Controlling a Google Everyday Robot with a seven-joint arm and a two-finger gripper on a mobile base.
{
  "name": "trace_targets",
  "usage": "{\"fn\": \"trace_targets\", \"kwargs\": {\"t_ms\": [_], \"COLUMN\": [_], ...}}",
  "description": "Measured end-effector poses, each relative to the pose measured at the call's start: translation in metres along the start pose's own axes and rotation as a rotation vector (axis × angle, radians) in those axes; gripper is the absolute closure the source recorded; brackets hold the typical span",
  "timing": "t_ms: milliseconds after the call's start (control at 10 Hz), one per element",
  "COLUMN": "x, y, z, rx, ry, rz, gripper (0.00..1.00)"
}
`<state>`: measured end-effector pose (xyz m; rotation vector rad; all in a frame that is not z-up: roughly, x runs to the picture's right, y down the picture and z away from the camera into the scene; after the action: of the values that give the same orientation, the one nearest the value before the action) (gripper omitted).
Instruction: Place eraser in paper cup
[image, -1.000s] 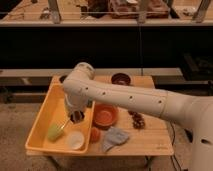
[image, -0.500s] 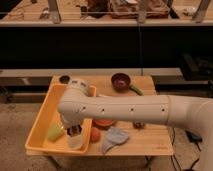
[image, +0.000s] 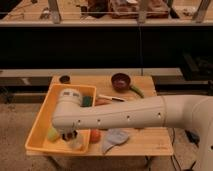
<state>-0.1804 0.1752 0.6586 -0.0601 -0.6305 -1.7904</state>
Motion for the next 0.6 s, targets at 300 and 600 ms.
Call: {"fn": "trace_targets", "kwargs": {"t_ms": [300,600], "x": [-0.01,-0.023], "y": [0.003,0.006], "z": [0.004,0.005], "rx": [0.022,0.036], "ry": [-0.003,-0.008], "rz": [0.01,0.003], "gripper": [0.83,0.83]}}
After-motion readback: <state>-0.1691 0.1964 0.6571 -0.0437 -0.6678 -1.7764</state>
